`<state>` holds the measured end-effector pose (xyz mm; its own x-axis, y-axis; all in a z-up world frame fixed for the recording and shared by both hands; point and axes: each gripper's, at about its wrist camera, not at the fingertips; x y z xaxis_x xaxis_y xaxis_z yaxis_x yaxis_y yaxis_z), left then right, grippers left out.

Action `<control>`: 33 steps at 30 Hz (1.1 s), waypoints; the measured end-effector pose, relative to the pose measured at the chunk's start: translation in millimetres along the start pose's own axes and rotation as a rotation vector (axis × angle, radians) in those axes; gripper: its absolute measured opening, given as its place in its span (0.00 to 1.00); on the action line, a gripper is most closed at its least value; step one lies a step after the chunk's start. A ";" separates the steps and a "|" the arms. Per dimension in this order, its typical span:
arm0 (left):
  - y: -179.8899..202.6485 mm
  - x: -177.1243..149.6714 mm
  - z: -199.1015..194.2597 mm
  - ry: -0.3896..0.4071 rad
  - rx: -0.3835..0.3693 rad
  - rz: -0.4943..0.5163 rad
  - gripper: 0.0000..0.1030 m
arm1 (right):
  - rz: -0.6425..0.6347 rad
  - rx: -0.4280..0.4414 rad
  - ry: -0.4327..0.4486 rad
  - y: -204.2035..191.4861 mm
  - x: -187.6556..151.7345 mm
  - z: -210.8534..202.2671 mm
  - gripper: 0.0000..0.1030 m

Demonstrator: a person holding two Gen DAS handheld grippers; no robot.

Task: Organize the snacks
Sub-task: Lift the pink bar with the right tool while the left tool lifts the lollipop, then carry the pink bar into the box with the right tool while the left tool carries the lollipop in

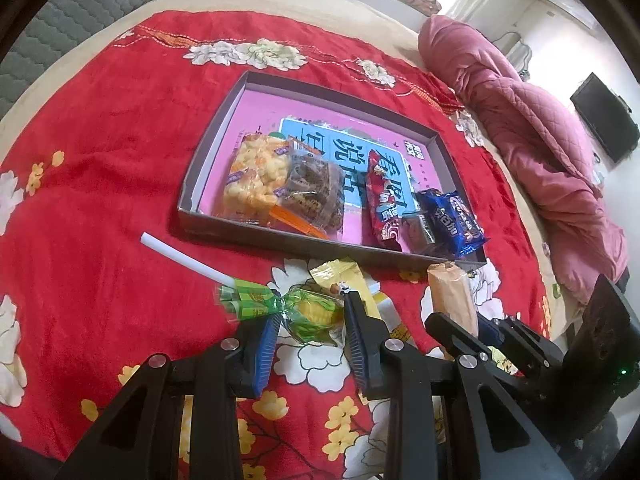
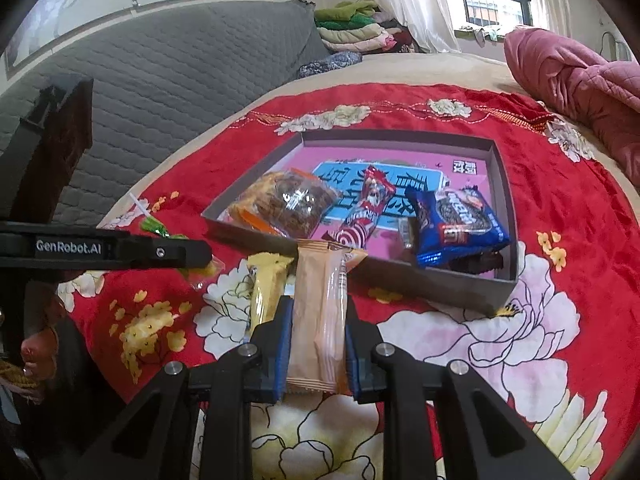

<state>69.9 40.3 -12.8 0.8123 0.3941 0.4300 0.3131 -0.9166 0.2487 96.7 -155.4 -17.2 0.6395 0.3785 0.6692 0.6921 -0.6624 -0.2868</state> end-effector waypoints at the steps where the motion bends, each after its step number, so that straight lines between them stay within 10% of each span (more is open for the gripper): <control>1: 0.9 0.6 -0.7 0.002 -0.001 0.002 0.32 | -0.002 -0.002 0.004 -0.6 0.8 -0.5 0.23; 33: 22.0 28.5 2.4 0.049 0.011 0.047 0.32 | 0.024 -0.043 0.084 2.5 26.7 1.4 0.22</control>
<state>101.1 31.2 2.8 0.8015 0.3530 0.4827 0.2807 -0.9348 0.2175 116.0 -146.1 -1.0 0.6239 0.3078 0.7183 0.6608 -0.6985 -0.2746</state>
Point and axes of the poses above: each gripper's, at about its wrist camera, not at the fingertips, and z roughly the way its jaws point, y to its right, x to its top, and after that the axes turned 6 degrees about x, right-handed
